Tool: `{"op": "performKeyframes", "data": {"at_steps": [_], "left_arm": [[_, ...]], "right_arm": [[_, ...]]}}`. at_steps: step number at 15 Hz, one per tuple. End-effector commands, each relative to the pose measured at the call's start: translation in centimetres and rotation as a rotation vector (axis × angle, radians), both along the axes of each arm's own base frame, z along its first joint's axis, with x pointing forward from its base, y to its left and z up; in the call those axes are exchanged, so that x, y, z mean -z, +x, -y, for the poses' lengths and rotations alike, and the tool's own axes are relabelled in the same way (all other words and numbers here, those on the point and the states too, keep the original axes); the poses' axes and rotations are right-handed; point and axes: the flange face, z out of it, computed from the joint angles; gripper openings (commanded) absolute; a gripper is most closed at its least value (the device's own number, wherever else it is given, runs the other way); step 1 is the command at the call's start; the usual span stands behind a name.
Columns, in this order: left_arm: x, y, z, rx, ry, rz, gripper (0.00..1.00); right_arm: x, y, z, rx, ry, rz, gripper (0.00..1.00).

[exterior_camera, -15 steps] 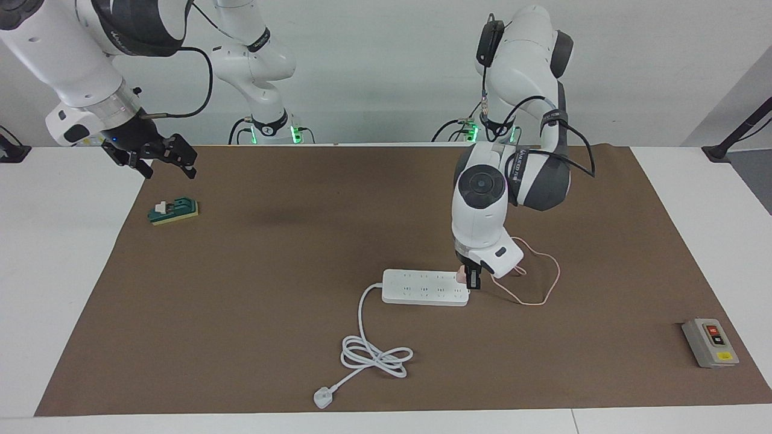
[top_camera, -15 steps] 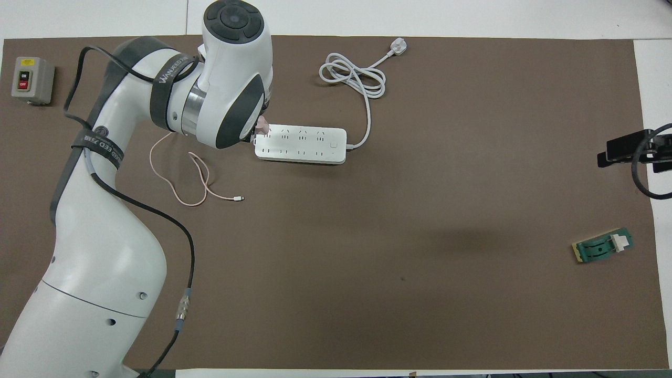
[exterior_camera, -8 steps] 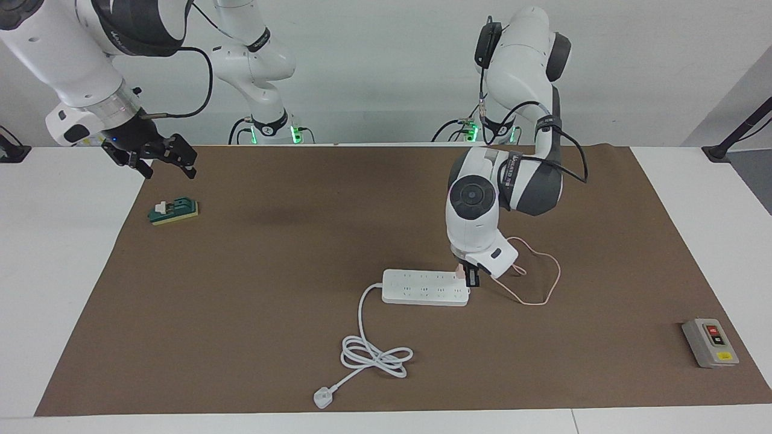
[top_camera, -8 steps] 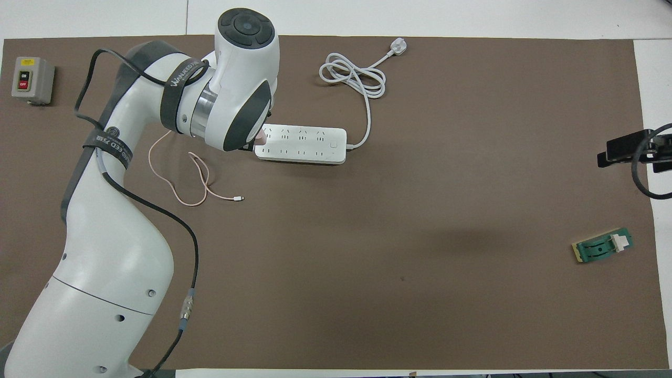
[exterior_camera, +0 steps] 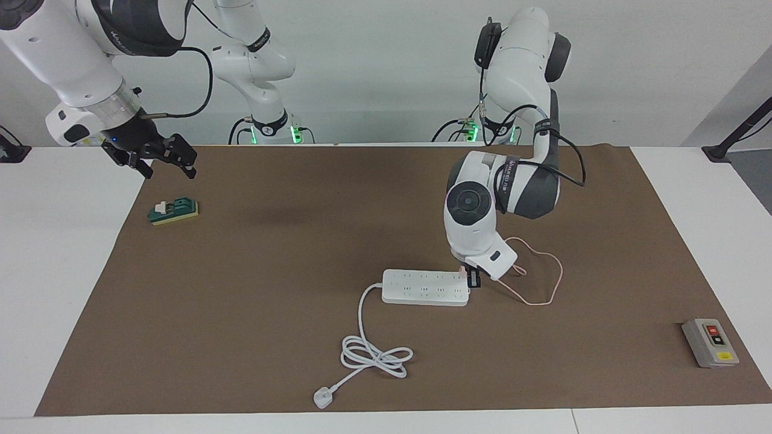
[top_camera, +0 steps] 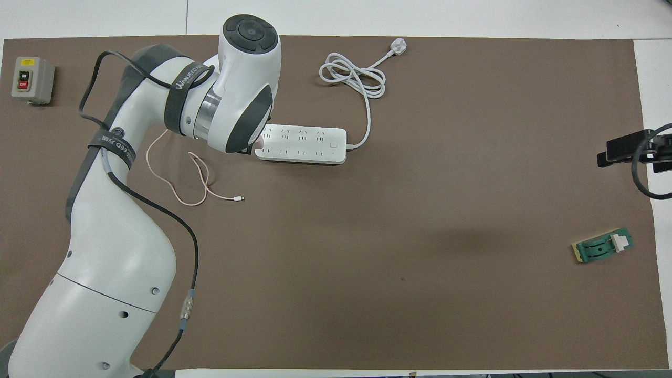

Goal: Plug charger into power strip
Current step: 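Push the charger prongs into the power strip socket with the left gripper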

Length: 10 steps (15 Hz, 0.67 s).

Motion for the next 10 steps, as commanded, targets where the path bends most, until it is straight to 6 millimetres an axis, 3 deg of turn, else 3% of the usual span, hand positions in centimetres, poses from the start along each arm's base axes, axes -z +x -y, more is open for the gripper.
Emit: {"op": "performKeyframes", "data": {"at_steps": [1,10], "left_arm": [[1.52,-0.31,1.07,0.010,0.029,0.006,0.00],[1.60,-0.56,2.02,0.021,0.019,0.019,0.00]], "right_arm": [[-0.30,-0.45,0.11,-0.024,-0.011,-0.001,1.00],[-0.30,-0.45,0.11,-0.024,-0.011,-0.001,1.00]]}}
